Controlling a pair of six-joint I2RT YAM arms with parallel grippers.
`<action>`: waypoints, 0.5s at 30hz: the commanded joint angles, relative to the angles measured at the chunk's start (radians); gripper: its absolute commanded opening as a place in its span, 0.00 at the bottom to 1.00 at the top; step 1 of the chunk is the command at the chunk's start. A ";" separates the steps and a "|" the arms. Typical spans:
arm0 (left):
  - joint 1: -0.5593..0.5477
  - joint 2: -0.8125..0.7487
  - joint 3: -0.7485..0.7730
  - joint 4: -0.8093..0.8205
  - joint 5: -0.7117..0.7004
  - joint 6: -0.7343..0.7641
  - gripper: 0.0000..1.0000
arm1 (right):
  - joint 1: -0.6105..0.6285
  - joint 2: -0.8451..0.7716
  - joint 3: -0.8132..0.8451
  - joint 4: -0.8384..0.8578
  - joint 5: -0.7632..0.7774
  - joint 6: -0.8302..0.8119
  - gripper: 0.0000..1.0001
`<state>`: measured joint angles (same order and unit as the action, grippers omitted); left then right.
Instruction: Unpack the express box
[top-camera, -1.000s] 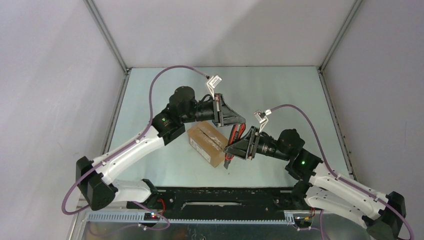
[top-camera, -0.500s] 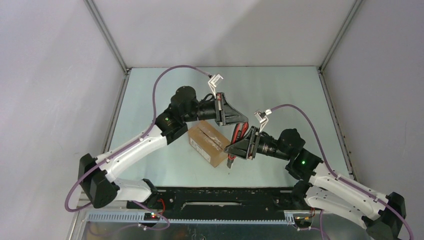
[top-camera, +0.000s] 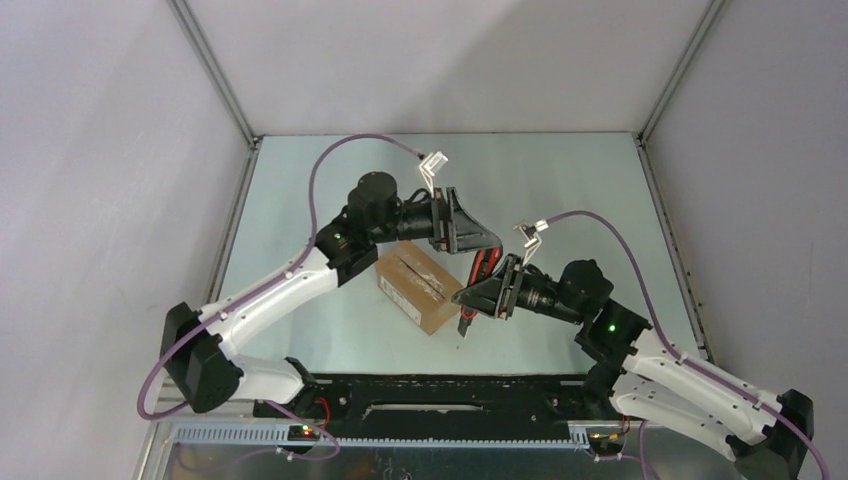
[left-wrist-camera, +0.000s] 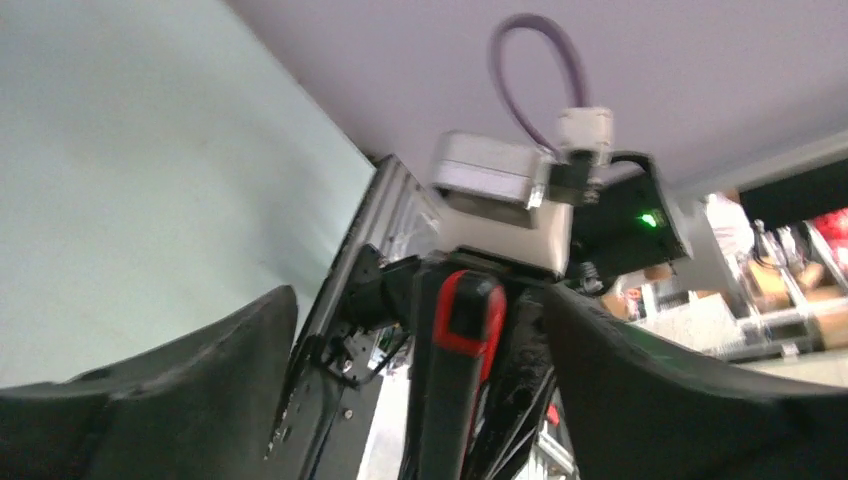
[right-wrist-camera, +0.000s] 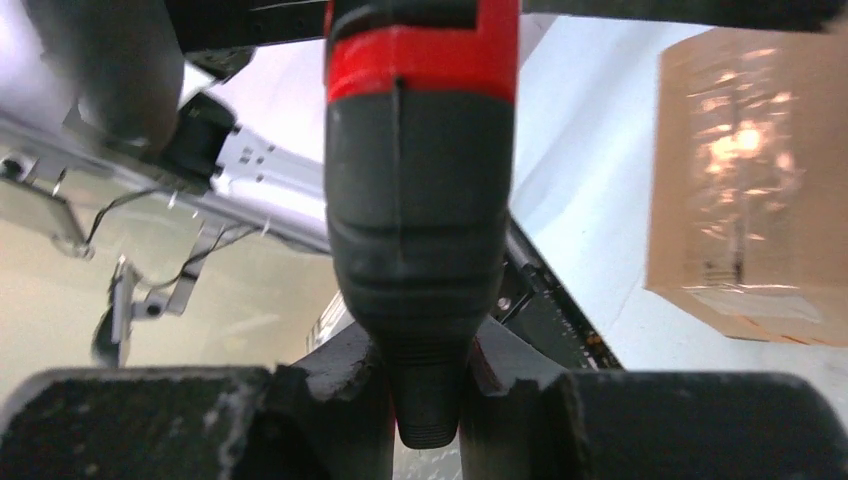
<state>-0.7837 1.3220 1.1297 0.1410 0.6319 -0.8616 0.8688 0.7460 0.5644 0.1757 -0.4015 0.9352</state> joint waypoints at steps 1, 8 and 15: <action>0.086 -0.078 0.100 -0.362 -0.209 0.149 0.99 | -0.001 -0.088 0.007 -0.126 0.219 -0.001 0.00; 0.317 -0.074 0.154 -0.849 -0.803 0.159 0.94 | 0.071 -0.048 -0.025 -0.345 0.573 0.083 0.00; 0.523 0.060 0.016 -0.755 -0.664 0.085 0.73 | 0.162 0.132 -0.089 -0.228 0.729 0.182 0.00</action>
<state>-0.3004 1.2991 1.2034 -0.5827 -0.0296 -0.7441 1.0172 0.8200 0.5190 -0.1345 0.1921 1.0382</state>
